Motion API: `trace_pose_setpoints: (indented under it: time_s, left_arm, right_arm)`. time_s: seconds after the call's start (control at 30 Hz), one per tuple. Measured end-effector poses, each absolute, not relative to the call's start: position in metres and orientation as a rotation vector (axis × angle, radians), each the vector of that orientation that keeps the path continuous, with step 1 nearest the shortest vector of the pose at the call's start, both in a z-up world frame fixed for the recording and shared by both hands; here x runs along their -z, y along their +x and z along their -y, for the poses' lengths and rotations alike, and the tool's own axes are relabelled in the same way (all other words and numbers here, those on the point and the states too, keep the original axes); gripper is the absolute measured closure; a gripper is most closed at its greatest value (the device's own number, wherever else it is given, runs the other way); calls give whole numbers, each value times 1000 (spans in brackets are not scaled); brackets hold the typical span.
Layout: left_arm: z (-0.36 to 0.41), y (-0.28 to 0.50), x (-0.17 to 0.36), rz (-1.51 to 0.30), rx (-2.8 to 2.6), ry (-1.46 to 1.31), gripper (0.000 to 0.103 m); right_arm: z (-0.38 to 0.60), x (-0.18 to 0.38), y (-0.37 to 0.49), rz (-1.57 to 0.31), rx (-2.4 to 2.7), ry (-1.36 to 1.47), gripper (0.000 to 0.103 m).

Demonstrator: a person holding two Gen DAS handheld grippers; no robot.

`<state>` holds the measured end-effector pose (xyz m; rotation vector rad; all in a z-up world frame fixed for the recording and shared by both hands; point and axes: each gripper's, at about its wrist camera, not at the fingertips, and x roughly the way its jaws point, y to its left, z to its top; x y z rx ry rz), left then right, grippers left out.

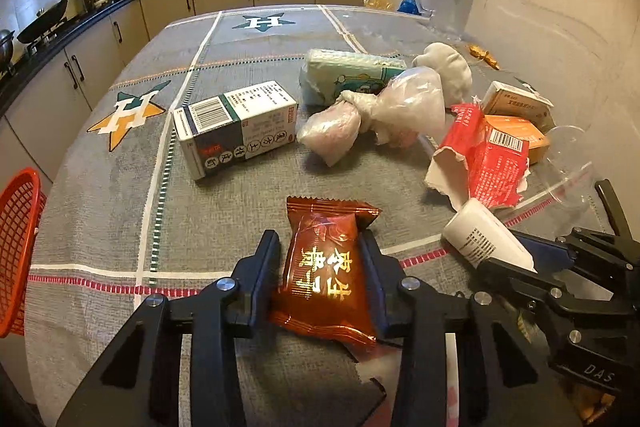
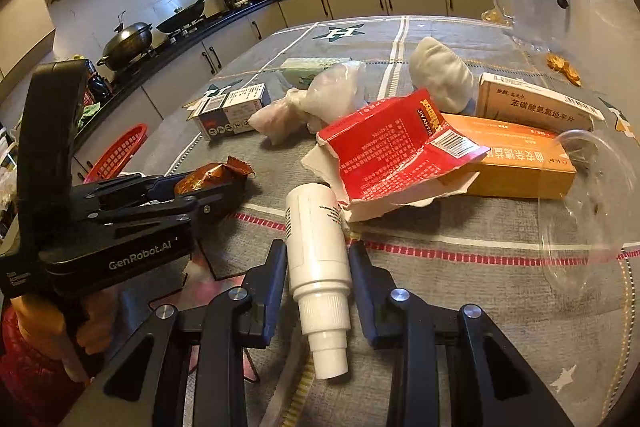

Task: Collect trash
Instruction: 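Grasp the white tube with the right tool while the left grasps the red snack wrapper, then carry the snack wrapper and white tube over the orange basket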

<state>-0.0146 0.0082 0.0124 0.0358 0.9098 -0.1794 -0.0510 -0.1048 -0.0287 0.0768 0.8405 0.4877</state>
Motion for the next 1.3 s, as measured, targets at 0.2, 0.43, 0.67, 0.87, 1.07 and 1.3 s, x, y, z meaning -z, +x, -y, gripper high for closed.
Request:
trace_pose_setpoints:
  time_s: [0.2, 0.43, 0.67, 0.87, 1.07, 1.3]
  left_arm:
    - [-7, -25, -11, -904, 169, 80, 64]
    - [-5, -29, -10, -893, 163, 95, 64]
    - [-5, -36, -11, -875, 148, 93, 69]
    - [-16, -45, -23, -843, 150, 58, 69]
    - [-29, -53, -38, -807, 144, 37, 69]
    - [-42, -59, -45, -782, 114, 9, 69]
  right_arm:
    - [104, 29, -49, -843, -490, 73, 68]
    - [101, 29, -49, -846, -489, 67, 69]
    - [101, 29, -50, -832, -493, 59, 70]
    - [99, 26, -53, -815, -494, 42, 70]
    - [96, 23, -55, -818, -502, 61, 70]
    - [84, 14, -58, -803, -493, 31, 70]
